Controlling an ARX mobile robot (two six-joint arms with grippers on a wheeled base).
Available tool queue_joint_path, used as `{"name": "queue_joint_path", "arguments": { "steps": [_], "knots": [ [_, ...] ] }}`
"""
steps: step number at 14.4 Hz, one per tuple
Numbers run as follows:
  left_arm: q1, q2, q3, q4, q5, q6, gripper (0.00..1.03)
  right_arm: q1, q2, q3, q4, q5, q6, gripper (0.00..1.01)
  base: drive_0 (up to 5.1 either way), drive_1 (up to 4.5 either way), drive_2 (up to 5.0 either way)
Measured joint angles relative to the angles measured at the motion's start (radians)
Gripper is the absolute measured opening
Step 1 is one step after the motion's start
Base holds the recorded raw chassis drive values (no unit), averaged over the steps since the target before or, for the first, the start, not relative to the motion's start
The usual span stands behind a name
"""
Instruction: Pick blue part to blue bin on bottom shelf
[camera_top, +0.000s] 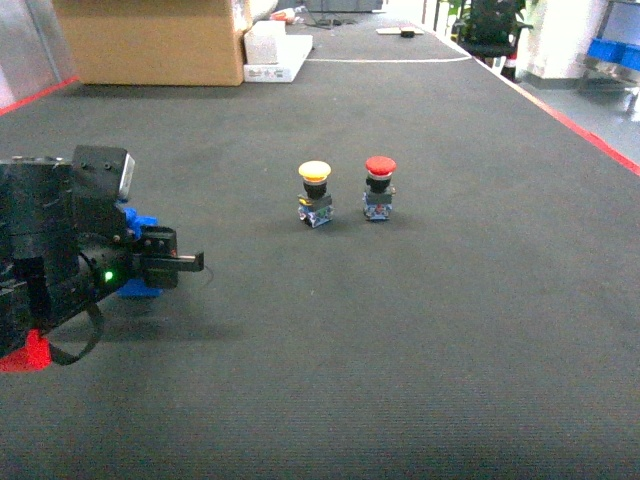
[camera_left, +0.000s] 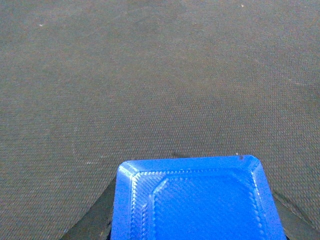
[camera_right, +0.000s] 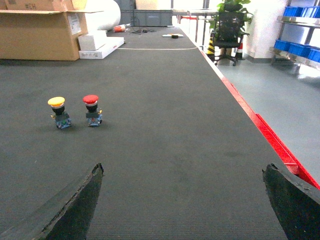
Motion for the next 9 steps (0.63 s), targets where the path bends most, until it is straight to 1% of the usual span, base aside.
{"name": "queue_joint_path", "arguments": {
  "steps": [2, 3, 4, 6, 7, 8, 9],
  "knots": [
    [-0.001, -0.095, -0.114, 0.049, -0.008, 0.01, 0.44, 0.0, 0.0, 0.0, 0.0, 0.0, 0.0, 0.98, 0.0, 0.0, 0.0],
    [-0.003, -0.183, -0.183, 0.068, -0.019, 0.024, 0.44, 0.0, 0.0, 0.0, 0.0, 0.0, 0.0, 0.98, 0.0, 0.0, 0.0],
    [-0.006, -0.337, -0.268, 0.021, -0.027, 0.024, 0.44, 0.0, 0.0, 0.0, 0.0, 0.0, 0.0, 0.98, 0.0, 0.0, 0.0],
    [-0.036, -0.657, -0.406, -0.135, -0.074, -0.024, 0.44, 0.0, 0.0, 0.0, 0.0, 0.0, 0.0, 0.98, 0.0, 0.0, 0.0],
    [-0.057, -0.791, -0.446, -0.211, -0.106, -0.05, 0.44, 0.0, 0.0, 0.0, 0.0, 0.0, 0.0, 0.98, 0.0, 0.0, 0.0],
    [-0.086, -0.925, -0.481, -0.281, -0.15, -0.058, 0.44, 0.0, 0.0, 0.0, 0.0, 0.0, 0.0, 0.98, 0.0, 0.0, 0.0],
    [-0.12, -1.056, -0.506, -0.36, -0.195, -0.077, 0.44, 0.0, 0.0, 0.0, 0.0, 0.0, 0.0, 0.98, 0.0, 0.0, 0.0]
  ]
}}
